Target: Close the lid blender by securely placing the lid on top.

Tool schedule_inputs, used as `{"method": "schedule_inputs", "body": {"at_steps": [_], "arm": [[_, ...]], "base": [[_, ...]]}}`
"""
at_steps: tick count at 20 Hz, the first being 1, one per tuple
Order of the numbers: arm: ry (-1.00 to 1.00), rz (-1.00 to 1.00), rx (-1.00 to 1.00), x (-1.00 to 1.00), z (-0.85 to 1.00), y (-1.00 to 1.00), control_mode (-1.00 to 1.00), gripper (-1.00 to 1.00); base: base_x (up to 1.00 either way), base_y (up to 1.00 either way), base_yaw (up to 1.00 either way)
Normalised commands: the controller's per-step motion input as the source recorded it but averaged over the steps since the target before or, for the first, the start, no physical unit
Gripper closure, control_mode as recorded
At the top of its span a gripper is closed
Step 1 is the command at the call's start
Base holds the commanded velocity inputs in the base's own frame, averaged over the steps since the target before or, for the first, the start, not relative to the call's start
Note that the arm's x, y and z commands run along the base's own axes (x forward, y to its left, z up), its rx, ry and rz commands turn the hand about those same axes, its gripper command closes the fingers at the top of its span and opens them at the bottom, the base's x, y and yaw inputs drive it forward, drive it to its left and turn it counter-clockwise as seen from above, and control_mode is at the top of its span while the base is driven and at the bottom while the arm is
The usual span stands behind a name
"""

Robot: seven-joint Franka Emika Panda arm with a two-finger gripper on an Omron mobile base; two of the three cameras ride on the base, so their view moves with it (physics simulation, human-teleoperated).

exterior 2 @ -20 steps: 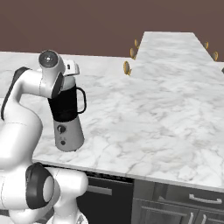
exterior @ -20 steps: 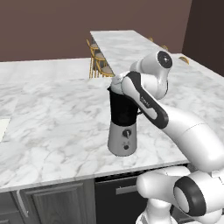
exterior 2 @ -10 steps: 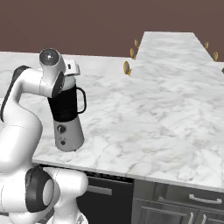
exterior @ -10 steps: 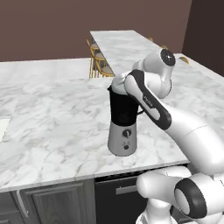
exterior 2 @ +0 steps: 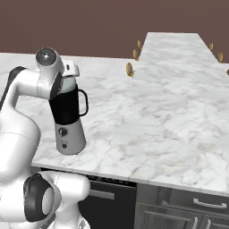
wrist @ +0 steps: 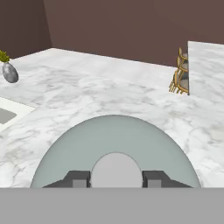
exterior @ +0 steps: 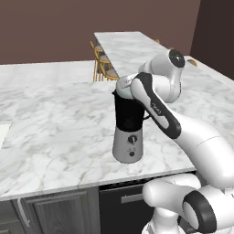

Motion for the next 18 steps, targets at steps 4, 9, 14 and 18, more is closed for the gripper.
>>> {"method": "schedule_inputs", "body": {"at_steps": [4,9,14,18], "arm": [[0.15,0.0,-0.02,0.06,-0.12,0.0,-1.0,1.0],[0.14,0.0,-0.02,0.0,-0.24,0.0,-1.0,1.0],[0.12,0.0,-0.03,0.0,-0.18,0.0,-1.0,1.0],[0.11,0.0,-0.07,0.0,-0.08,0.0,-1.0,1.0]], "base": [[0.0,0.0,0.0],[0.0,0.0,0.0],[0.0,0.0,0.0],[0.0,0.0,0.0]]}}
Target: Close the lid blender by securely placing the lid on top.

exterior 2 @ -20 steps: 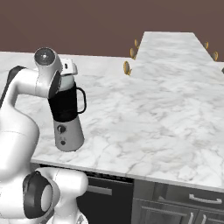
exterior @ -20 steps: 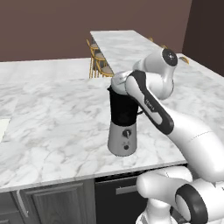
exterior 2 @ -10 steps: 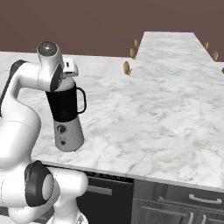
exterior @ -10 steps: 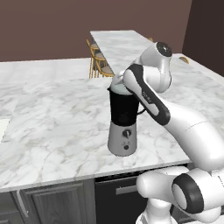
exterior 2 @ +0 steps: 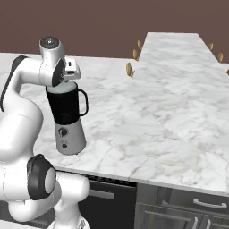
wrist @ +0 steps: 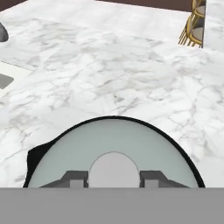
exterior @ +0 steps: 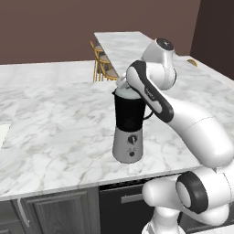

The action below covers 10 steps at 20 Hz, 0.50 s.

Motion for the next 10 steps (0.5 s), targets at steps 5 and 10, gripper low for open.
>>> {"method": "schedule_inputs", "body": {"at_steps": [5,10], "arm": [[0.02,0.0,-0.05,-0.1,-0.13,0.01,-1.0,1.0],[0.0,0.0,0.0,-0.11,-0.47,0.0,-1.0,-1.0]], "base": [[0.0,0.0,0.0],[0.0,0.0,0.0]]}}
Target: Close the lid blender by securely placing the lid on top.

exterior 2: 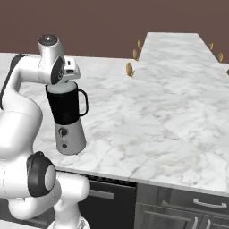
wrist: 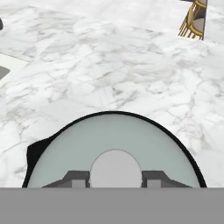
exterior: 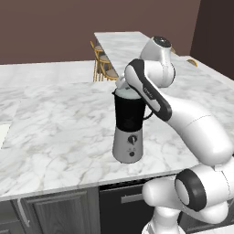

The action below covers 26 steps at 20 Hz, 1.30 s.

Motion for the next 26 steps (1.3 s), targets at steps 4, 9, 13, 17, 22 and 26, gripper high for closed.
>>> {"method": "schedule_inputs", "body": {"at_steps": [4,9,13,17,22,26], "arm": [[0.0,0.0,0.0,0.0,-0.34,0.0,-1.0,-1.0],[0.0,0.0,0.0,0.0,-0.16,0.05,-1.0,-1.0],[-0.03,0.0,0.0,-0.02,0.06,0.1,-1.0,-1.0],[-0.05,0.0,0.0,-0.21,0.38,0.14,-1.0,-1.0],[-0.07,0.0,0.0,-0.44,0.38,0.05,-1.0,-1.0],[-0.06,0.0,0.0,-0.66,0.06,-0.01,-1.0,-1.0]], "base": [[0.0,0.0,0.0],[0.0,0.0,0.0],[0.0,0.0,0.0],[0.0,0.0,0.0],[0.0,0.0,0.0],[0.0,0.0,0.0]]}}
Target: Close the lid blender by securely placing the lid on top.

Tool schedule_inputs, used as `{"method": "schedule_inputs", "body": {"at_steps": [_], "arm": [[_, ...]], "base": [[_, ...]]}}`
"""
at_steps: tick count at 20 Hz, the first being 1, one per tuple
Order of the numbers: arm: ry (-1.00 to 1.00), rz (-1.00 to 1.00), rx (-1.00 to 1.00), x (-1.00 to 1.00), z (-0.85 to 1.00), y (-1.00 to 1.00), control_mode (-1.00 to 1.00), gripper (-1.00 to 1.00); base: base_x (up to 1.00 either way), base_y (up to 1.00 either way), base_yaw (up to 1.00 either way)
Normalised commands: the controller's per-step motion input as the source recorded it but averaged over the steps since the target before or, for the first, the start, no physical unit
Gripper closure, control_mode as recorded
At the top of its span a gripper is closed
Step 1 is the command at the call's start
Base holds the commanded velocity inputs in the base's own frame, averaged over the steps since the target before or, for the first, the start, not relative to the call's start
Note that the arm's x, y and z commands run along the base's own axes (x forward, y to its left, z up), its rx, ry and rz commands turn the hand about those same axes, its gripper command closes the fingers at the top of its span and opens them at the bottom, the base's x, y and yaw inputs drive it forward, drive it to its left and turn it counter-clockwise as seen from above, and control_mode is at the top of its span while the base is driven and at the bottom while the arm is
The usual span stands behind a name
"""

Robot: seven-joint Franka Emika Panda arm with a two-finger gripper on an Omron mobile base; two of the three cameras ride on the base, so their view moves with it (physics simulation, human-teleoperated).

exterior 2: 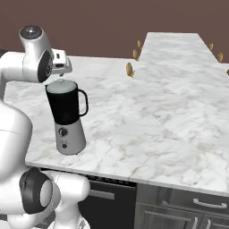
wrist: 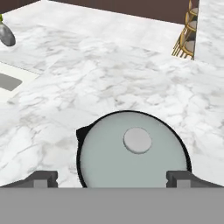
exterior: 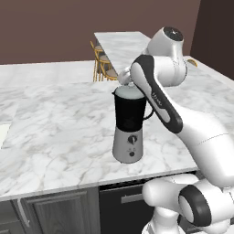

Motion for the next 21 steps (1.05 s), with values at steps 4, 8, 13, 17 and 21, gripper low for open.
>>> {"method": "schedule_inputs", "body": {"at_steps": [4,8,13,17,21], "arm": [[-0.07,0.0,0.03,-0.84,0.0,-0.15,-1.0,-1.0],[-0.11,0.0,0.0,-0.66,0.03,-0.22,-1.0,-1.0],[-0.17,0.0,0.0,-0.47,0.08,-0.32,-1.0,-1.0],[-0.08,0.0,0.0,-0.17,0.0,-0.32,-1.0,-1.0],[0.0,0.0,0.0,0.0,0.0,-0.08,-1.0,-1.0]], "base": [[0.0,0.0,0.0],[0.0,0.0,0.0],[0.0,0.0,0.0],[0.0,0.0,0.0],[0.0,0.0,0.0]]}}
